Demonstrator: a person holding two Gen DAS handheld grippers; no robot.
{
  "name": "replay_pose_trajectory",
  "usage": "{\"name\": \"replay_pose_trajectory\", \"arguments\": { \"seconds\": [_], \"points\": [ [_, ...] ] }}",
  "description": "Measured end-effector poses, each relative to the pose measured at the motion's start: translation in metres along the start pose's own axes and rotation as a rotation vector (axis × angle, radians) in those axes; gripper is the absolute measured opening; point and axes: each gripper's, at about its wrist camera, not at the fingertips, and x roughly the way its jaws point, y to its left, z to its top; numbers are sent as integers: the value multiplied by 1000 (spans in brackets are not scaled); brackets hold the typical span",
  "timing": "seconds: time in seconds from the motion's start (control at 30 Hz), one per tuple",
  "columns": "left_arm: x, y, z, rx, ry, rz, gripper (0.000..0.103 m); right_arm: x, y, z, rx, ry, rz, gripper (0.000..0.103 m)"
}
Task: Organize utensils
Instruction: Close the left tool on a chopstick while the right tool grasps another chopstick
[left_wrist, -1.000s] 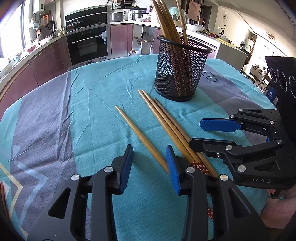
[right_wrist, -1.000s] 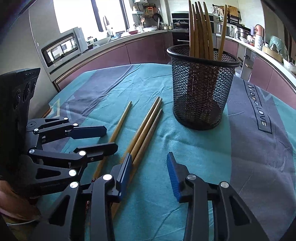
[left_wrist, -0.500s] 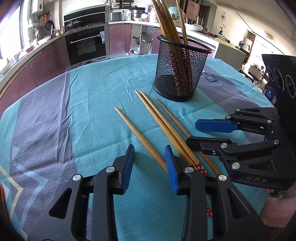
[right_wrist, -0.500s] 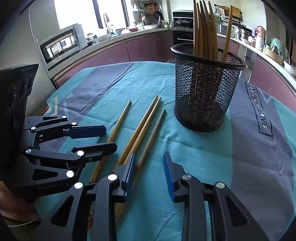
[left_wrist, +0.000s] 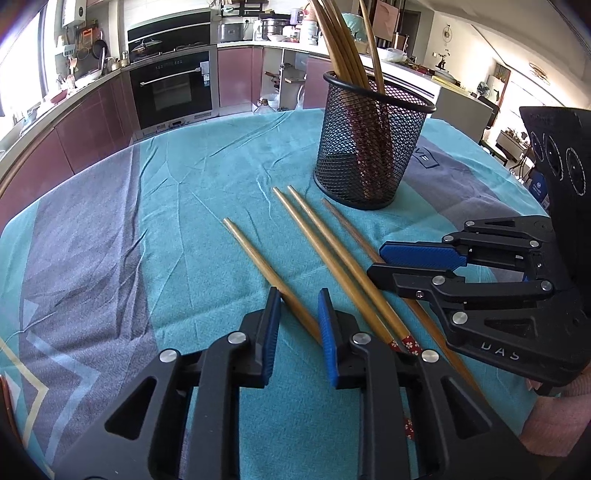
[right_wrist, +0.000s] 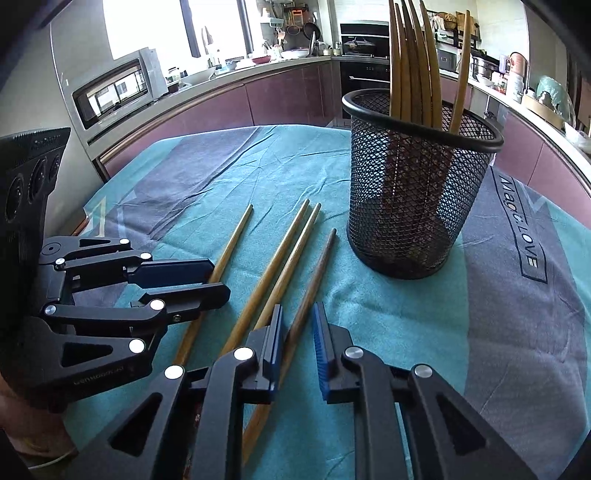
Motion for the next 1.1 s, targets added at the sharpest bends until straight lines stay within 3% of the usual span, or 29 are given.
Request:
{"name": "replay_pose_trajectory", "arguments": {
  "seconds": [0.63, 1.1],
  "points": [
    [-2, 6, 3, -93, -14, 19, 7, -19, -18, 1, 75, -42, 81, 6],
    [3, 7, 1, -80, 12, -2, 9, -9, -19, -4, 69, 3, 74, 7]
  ]
}}
